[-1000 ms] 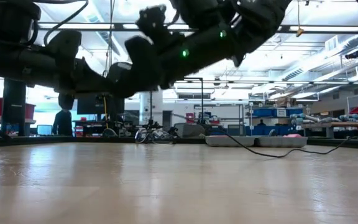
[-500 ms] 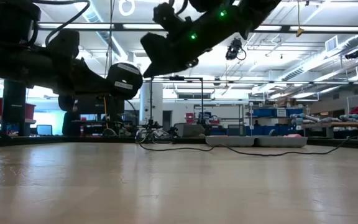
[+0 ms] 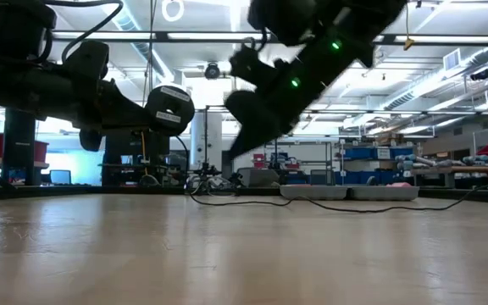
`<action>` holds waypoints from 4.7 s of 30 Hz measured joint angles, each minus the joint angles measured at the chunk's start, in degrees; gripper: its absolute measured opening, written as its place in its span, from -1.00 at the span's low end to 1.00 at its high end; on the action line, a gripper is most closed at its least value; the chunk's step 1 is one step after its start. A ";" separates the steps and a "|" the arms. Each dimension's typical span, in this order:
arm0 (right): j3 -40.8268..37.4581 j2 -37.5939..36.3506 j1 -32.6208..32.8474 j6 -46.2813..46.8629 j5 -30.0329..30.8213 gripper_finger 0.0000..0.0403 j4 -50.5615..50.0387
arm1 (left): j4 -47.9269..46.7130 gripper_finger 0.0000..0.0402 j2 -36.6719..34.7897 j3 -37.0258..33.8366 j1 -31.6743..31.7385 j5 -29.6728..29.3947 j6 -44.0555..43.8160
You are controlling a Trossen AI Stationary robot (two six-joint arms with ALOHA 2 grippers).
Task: Coil cords
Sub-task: Coil the black wire onto the spool
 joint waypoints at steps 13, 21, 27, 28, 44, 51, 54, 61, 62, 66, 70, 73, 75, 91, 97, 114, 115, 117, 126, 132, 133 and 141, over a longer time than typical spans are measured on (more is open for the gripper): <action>-13.50 0.02 4.54 3.46 -2.44 -0.98 25.45 | 0.01 -1.00 0.00 0.00 0.00 -0.15 0.04; -14.24 0.76 2.20 -0.53 -5.82 -0.84 32.70 | 0.25 -1.00 0.00 0.00 0.00 -0.14 0.07; -12.61 8.21 0.49 -6.39 -12.09 -0.53 44.02 | 0.91 -1.00 0.00 0.02 0.02 -0.13 0.17; -12.04 9.05 0.49 -7.32 -12.24 -0.48 44.68 | 0.91 -1.00 0.00 0.02 0.02 -0.13 0.17; -7.55 10.50 -2.51 -5.98 -17.24 -0.35 42.47 | 3.33 -1.00 0.00 0.04 0.02 -0.39 1.46; -7.55 10.36 -2.74 -6.42 -18.01 -0.94 42.14 | 3.43 -1.00 -0.02 0.04 0.02 -0.42 1.71; -6.53 9.53 -2.40 -6.50 -18.31 -0.96 42.32 | 2.15 -1.00 -0.02 0.04 0.02 -0.45 2.38; 1.38 9.07 -2.64 -8.64 -22.43 -0.99 35.74 | -1.71 -1.00 -0.02 0.04 0.02 -2.80 -0.26; 2.61 9.07 -2.78 -9.30 -22.41 -0.99 34.19 | -2.41 -1.00 0.00 0.04 0.04 -2.80 -0.51; 7.09 9.07 -3.09 -12.94 -22.32 -0.99 31.68 | -3.53 -1.00 -0.01 0.04 0.02 -2.73 -1.38; 10.96 9.07 -3.80 -13.85 -22.19 -0.99 24.91 | -4.39 -1.00 -0.02 0.04 0.02 -2.16 -1.79; 13.71 8.98 -4.54 -14.00 -20.35 -1.00 20.03 | -4.54 -1.00 -0.02 0.04 0.04 -1.75 -1.79; 14.75 8.17 -4.83 -13.99 -19.80 -1.00 15.82 | -4.88 -1.00 0.00 0.02 0.08 -1.70 -1.81; 15.29 -1.79 -8.10 -4.33 -11.37 -0.98 -12.08 | 0.69 -1.00 -0.02 0.04 0.04 0.75 -1.27; 11.66 0.04 -8.14 -0.48 -18.23 -0.89 -10.59 | 2.16 -1.00 -0.02 0.04 0.04 1.28 -0.39; -7.77 -0.27 -3.19 2.79 -21.15 -0.88 11.39 | 2.82 -1.00 0.00 -0.22 0.02 0.88 -0.30; -9.32 -1.30 -3.06 2.75 -21.61 -0.88 12.61 | 3.62 -1.00 0.00 -0.47 0.02 0.86 -0.31; -12.73 -3.97 -2.80 2.20 -22.34 -0.90 16.65 | 3.90 -1.00 0.00 -0.80 0.02 0.88 -0.43; -28.40 -10.55 -3.50 -0.51 -16.69 -0.94 41.66 | 5.41 -1.00 -0.02 -1.13 0.02 0.79 -0.25; -25.41 -1.10 -4.63 -3.29 -14.76 -0.87 49.77 | 7.12 -1.00 -0.02 -1.09 0.02 0.75 0.95; -23.93 0.42 -4.67 -4.35 -14.81 -0.84 49.85 | 7.21 -1.00 -0.02 -1.03 0.02 0.77 1.10; -14.09 8.37 -4.93 -10.25 -14.82 -0.59 49.28 | 7.10 -1.00 -0.02 -1.07 0.02 0.84 1.22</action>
